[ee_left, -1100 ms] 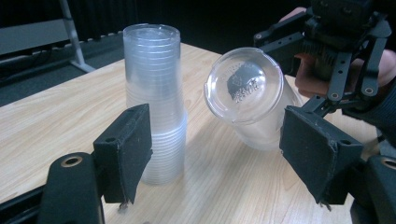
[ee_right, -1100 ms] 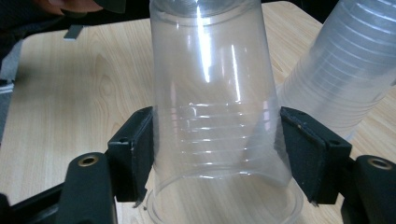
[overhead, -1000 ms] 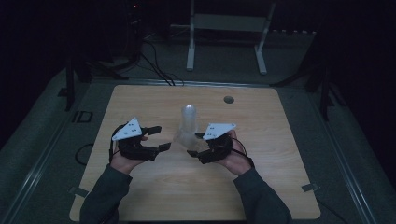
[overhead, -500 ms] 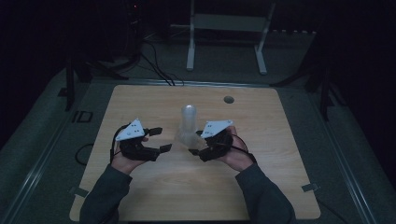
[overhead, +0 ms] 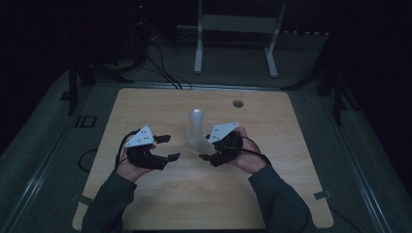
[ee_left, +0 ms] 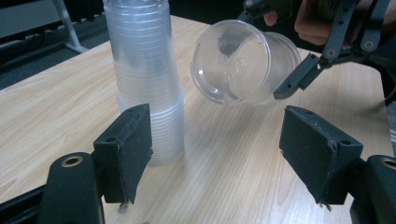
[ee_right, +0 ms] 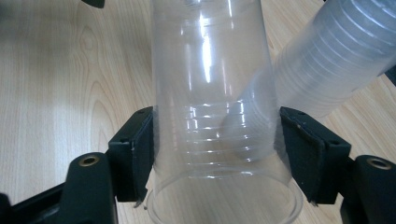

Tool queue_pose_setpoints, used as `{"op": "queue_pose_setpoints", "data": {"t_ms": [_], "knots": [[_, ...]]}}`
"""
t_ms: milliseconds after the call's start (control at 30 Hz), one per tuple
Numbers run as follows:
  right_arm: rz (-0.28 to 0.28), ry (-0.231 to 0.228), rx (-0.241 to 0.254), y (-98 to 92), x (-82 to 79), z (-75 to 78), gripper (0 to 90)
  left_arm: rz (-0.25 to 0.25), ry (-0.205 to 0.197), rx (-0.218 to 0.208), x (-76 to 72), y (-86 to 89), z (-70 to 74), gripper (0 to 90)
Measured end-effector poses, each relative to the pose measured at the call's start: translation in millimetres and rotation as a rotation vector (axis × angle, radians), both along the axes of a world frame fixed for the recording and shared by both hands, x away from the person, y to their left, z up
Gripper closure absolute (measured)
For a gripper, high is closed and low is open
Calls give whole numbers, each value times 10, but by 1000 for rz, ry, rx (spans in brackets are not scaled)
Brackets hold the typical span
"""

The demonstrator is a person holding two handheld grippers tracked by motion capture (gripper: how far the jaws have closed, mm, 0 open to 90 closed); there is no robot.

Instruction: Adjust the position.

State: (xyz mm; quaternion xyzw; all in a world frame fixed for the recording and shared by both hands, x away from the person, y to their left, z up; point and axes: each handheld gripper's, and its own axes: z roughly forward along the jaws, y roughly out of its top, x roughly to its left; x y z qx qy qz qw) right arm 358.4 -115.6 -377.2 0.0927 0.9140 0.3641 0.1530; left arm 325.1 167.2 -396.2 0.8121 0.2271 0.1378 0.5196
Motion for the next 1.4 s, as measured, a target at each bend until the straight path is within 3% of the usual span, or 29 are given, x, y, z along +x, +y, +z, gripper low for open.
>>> {"op": "queue_pose_setpoints", "data": {"t_ms": [400,567,633,800,900,1167,1400], "knots": [[20,-27,-86,41,-20,41,311,-2,-10,56,-21,-41,37,266],[31,-42,-128,64,-33,76,312,-28,-8,119,-29,-82,39,311],[39,-49,-146,73,-43,91,312,-30,-9,162,-32,-116,46,311],[47,-57,-180,93,-51,89,312,-36,-12,186,-32,-141,68,311],[56,-63,-205,112,-48,95,312,-53,-13,227,-23,-158,110,311],[63,-61,-229,142,-60,83,312,-74,-32,342,-4,-249,206,310],[72,-65,-241,154,-70,73,312,-88,-41,386,7,-323,246,310]]}}
